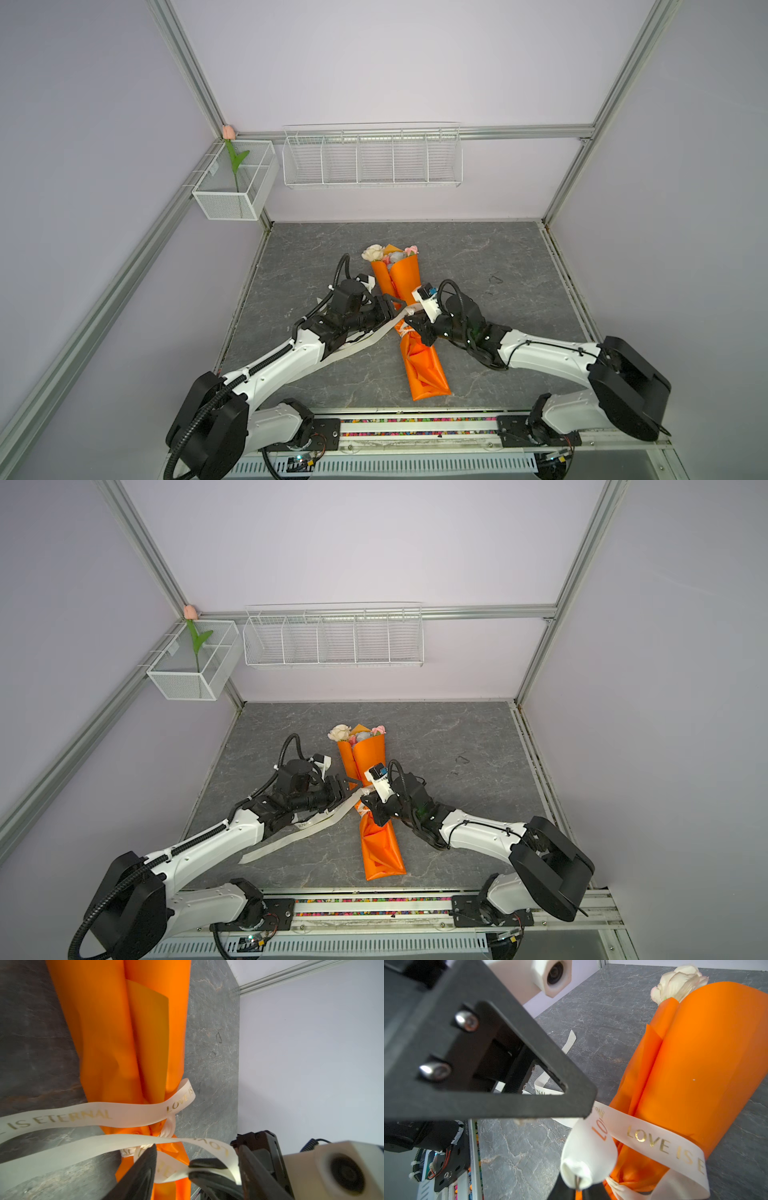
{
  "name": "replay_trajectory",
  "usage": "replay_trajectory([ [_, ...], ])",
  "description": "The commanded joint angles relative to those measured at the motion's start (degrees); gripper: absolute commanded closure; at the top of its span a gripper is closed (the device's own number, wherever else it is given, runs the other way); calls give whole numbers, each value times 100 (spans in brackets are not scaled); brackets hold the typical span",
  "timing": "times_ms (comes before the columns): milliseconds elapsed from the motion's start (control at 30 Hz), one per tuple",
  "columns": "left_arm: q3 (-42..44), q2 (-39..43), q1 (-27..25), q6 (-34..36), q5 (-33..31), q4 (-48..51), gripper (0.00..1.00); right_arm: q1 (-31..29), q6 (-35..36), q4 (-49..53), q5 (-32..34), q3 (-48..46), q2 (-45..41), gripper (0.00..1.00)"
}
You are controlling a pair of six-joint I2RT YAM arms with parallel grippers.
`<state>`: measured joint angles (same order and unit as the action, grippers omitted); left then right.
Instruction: Tie the bouquet of fake flowers
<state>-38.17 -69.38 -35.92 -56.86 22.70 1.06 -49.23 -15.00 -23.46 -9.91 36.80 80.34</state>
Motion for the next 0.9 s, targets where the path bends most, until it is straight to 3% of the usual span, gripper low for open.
replay_trajectory([
  [0,23,-184,84,251,50,116,37,-9,1,-185,-81,-92,-125,89],
  [300,135,-646,161,-480,509,-924,36,-9,270,-38,-133,-59,-152,89],
  [567,695,-263,317,-1603,432,-1736,29,-10,425,34,-265,-52,-170,89],
  [867,775,-601,323,-1876,1061,-2420,29,-9,613,149,-488,51,-161,89],
])
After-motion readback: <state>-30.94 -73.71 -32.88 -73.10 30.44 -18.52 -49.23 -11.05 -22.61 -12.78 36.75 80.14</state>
